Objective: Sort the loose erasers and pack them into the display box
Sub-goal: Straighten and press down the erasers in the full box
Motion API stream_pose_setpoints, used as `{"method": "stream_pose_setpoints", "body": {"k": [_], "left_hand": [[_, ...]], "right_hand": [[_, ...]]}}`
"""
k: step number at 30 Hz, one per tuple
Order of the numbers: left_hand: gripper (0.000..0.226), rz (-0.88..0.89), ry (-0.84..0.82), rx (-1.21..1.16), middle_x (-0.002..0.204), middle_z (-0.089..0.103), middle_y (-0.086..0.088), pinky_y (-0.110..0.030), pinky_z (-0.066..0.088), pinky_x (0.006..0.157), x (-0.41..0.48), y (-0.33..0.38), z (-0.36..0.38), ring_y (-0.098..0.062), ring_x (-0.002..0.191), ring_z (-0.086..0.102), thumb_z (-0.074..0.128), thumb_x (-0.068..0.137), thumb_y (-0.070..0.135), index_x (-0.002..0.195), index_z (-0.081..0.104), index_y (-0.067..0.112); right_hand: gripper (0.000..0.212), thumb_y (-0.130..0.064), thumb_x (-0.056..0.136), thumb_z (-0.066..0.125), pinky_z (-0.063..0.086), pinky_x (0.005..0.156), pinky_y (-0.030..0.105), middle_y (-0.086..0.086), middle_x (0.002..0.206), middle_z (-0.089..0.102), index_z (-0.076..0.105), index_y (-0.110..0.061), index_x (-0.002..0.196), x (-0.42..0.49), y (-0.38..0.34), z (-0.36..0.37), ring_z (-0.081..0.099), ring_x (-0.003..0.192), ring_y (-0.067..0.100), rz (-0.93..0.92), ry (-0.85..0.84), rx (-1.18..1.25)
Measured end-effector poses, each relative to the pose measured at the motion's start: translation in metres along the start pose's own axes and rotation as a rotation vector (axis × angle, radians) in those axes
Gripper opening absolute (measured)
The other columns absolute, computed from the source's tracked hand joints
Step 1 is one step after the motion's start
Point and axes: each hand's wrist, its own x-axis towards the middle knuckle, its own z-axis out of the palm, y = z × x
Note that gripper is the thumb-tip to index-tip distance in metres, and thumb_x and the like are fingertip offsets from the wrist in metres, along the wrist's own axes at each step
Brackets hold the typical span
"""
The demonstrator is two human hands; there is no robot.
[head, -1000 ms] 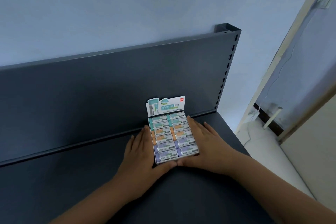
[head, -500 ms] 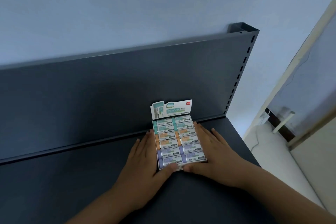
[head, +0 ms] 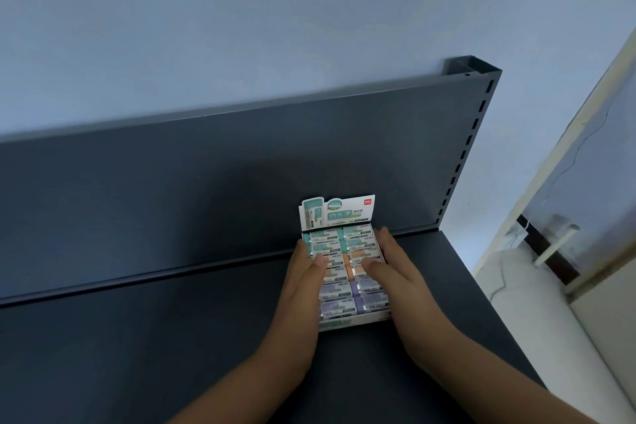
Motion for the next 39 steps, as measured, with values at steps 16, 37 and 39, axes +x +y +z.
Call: {"method": "stream_pose_setpoints", "body": {"k": [16, 37, 39], "left_hand": [[0.075, 0.25, -0.231, 1.199, 0.158, 0.004, 0.035, -0.036, 0.0, 0.125, -0.02, -0.008, -0.051, 0.005, 0.149, -0.004, 0.039, 0.095, 0.066, 0.154, -0.003, 0.047], [0.089, 0.235, -0.178, 1.362, 0.167, -0.005, 0.009, -0.034, -0.002, 0.125, -0.017, -0.031, -0.054, -0.006, 0.152, -0.009, 0.013, 0.093, 0.073, 0.156, -0.018, 0.019], [0.09, 0.242, -0.185, 1.359, 0.167, -0.005, 0.009, -0.035, -0.001, 0.125, -0.017, -0.03, -0.053, -0.006, 0.152, -0.009, 0.012, 0.092, 0.074, 0.156, -0.018, 0.019]], "right_hand": [[0.076, -0.06, 0.1, 0.034, -0.007, 0.123, 0.024, -0.032, 0.16, -0.012, -0.02, -0.045, 0.152, -0.014, 0.012, -0.056, -0.017, 0.144, -0.013, -0.176, -0.408, -1.162], [0.077, -0.064, 0.099, 0.017, -0.005, 0.124, 0.028, -0.021, 0.164, -0.015, -0.03, -0.032, 0.151, -0.013, 0.026, -0.058, -0.02, 0.145, -0.009, -0.172, -0.39, -1.275], [0.078, -0.064, 0.099, 0.017, -0.005, 0.124, 0.028, -0.02, 0.164, -0.015, -0.029, -0.03, 0.152, -0.013, 0.026, -0.057, -0.02, 0.145, -0.009, -0.179, -0.38, -1.281]]}}
